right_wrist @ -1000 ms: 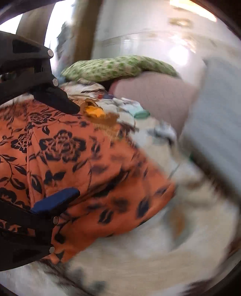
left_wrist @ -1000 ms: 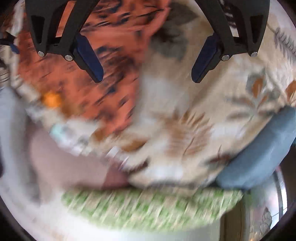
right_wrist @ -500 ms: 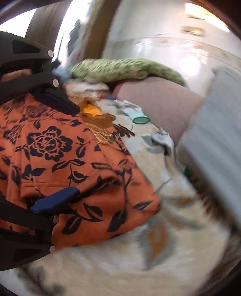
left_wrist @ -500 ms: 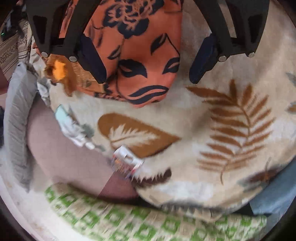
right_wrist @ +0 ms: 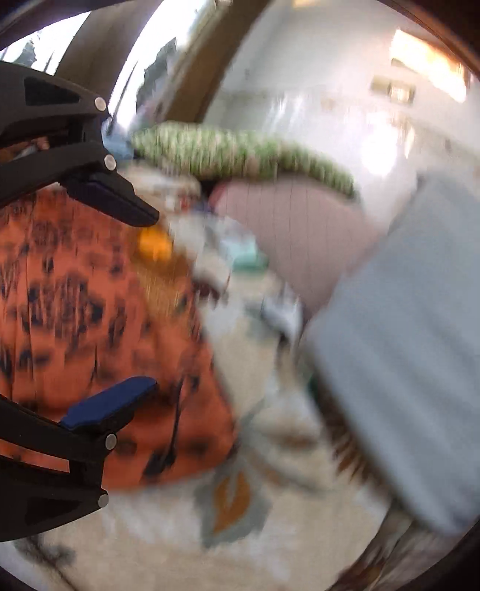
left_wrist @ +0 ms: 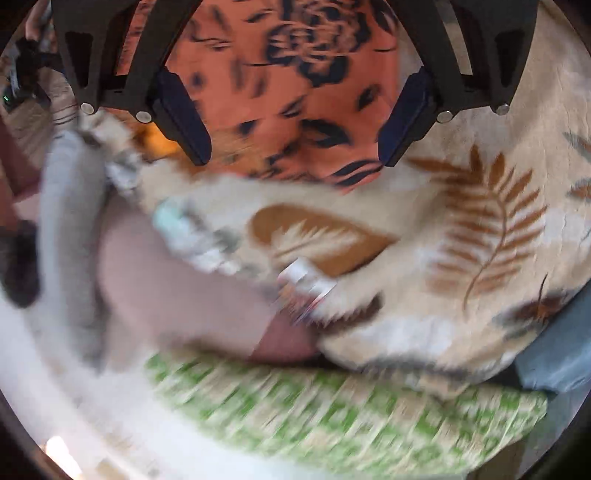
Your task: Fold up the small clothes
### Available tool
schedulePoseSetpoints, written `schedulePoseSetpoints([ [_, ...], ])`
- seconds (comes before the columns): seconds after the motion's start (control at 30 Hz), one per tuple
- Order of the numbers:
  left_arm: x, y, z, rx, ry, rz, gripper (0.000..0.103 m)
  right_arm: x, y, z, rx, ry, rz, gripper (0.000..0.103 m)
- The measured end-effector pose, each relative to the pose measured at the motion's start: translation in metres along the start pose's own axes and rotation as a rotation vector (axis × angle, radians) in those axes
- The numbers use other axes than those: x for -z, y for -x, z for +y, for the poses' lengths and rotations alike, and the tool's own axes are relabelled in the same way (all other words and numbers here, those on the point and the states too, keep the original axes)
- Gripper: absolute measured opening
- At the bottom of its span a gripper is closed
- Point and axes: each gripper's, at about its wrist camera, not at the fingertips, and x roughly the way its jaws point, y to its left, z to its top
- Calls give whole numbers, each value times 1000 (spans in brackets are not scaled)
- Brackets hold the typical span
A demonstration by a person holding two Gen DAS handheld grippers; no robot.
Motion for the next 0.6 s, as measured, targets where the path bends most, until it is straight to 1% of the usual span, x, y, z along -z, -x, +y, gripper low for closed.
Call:
schedulePoseSetpoints([
  [0.03, 0, -1, -3, 30, -7, 5, 92, 0, -1, 8, -44, 10, 3, 86],
  [0.07, 1, -6, -6, 66, -11, 29, 92, 1, -7, 14, -69, 24, 16, 86],
  [0.1, 4, -13, -6, 71, -9, 55, 92, 3, -16, 15, -70, 26, 37, 86],
  [0.13, 8, -21, -5, 52, -8, 86, 92, 6, -31, 7, -49, 4, 79, 86],
  [0.17, 12, -41, -1, -4, -12, 143, 92, 9, -40, -7, -13, -28, 112, 86],
  [0.2, 19, -58, 4, -78, -21, 209, 91, 12, -53, -28, 62, -70, 147, 84],
  [0.23, 23, -58, -2, -110, -88, 173, 92, 16, -56, -42, 59, -101, 135, 80],
  [0.27, 25, -55, -10, -139, -142, 163, 92, 17, -50, -40, 32, -103, 94, 80],
  [0.3, 25, -53, -17, -154, -169, 183, 92, 17, -43, -32, 54, -90, 95, 81],
  [0.33, 23, -45, -19, -125, -151, 181, 92, 17, -37, -18, 104, -44, 97, 83],
  [0.37, 19, -33, -19, -89, -114, 157, 92, 17, -31, -8, 132, -1, 91, 84],
  [0.4, 15, -12, -20, -51, -87, 120, 92, 17, -19, 3, 128, 36, 76, 84],
  [0.43, 15, 3, -23, -36, -94, 99, 92, 20, -3, 8, 101, 53, 58, 84],
  [0.47, 15, 20, -26, -29, -114, 71, 92, 26, 15, 16, 77, 63, 39, 84],
  [0.5, 18, 48, -29, -23, -140, 25, 92, 32, 34, 23, 73, 79, 19, 84],
  [0.53, 22, 72, -31, -16, -161, -8, 92, 38, 49, 26, 74, 98, 3, 84],
  [0.57, 29, 100, -31, -14, -187, -43, 92, 49, 67, 33, 78, 123, -11, 84],
  [0.6, 31, 121, -32, -14, -196, -82, 92, 59, 89, 38, 83, 146, -27, 84],
])
